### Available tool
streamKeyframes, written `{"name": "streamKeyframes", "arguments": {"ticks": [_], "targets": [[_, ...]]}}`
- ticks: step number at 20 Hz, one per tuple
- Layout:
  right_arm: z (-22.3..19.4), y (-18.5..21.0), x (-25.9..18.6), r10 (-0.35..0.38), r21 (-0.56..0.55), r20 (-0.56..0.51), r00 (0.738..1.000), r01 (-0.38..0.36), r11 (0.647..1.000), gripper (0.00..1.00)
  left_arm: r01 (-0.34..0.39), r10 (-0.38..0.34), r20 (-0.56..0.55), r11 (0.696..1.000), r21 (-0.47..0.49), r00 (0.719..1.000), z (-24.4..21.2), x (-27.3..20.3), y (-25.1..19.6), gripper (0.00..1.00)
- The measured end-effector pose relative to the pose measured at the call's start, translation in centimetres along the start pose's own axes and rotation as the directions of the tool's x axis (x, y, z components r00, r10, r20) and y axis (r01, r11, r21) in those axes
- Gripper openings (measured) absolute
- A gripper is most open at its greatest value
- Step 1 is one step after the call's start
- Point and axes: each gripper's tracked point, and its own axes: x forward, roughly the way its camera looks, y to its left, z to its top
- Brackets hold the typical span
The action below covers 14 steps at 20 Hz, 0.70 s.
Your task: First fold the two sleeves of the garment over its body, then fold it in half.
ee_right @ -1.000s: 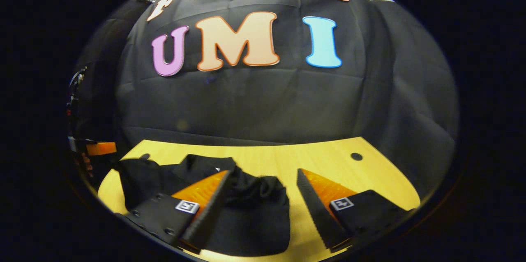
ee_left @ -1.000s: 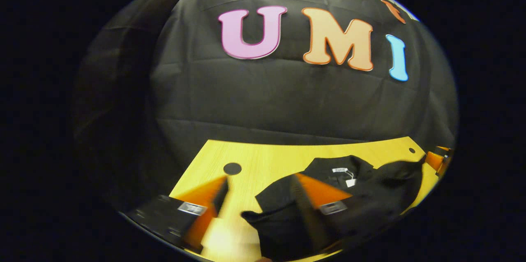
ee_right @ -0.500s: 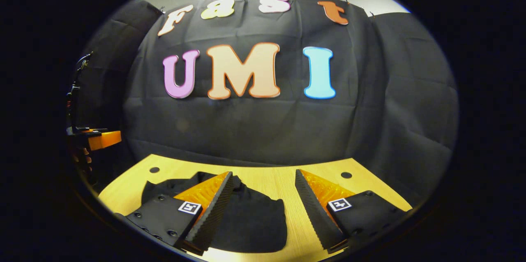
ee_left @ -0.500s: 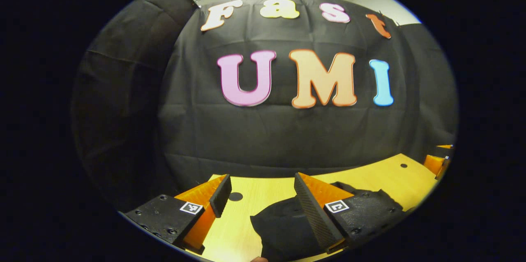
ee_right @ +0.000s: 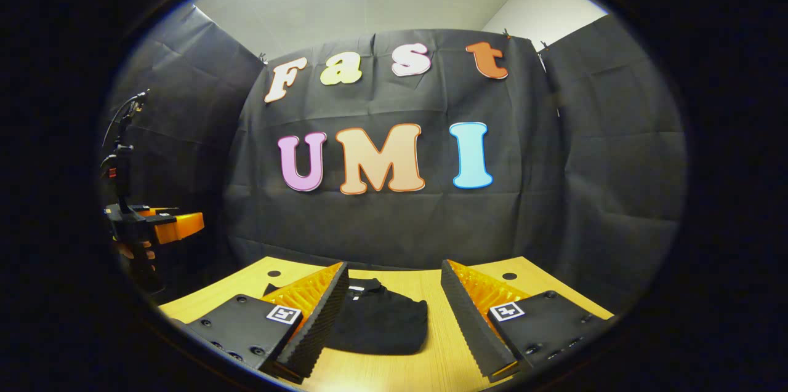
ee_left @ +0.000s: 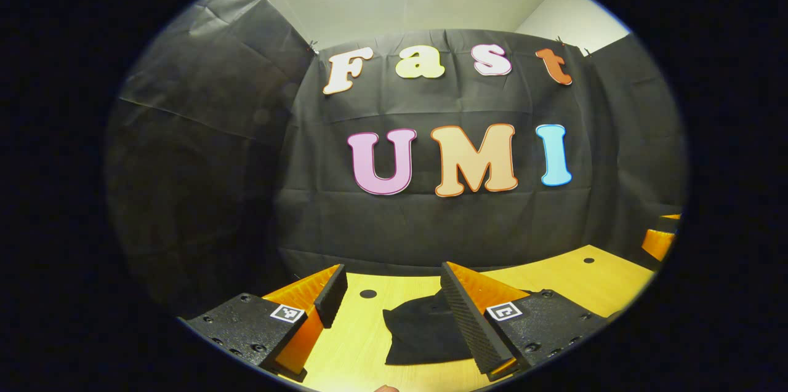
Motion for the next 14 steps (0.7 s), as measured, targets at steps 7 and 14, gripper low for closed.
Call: {"name": "streamKeyframes", "arguments": {"ticks": [7,14], "targets": [[-0.1,1.6,-7.5,0.049,0.008,0.023,0.999,-0.049,0.999,0.95,-0.010,0.010,0.022,1.000,0.016,1.000,1.6,-7.9,0.2,0.91],[1.0,1.7,-9.8,0.059,0.000,0.060,0.996,-0.059,0.998,0.95,0.003,-0.004,0.045,1.000,0.014,0.999,3.6,-9.2,-0.7,0.91]]}}
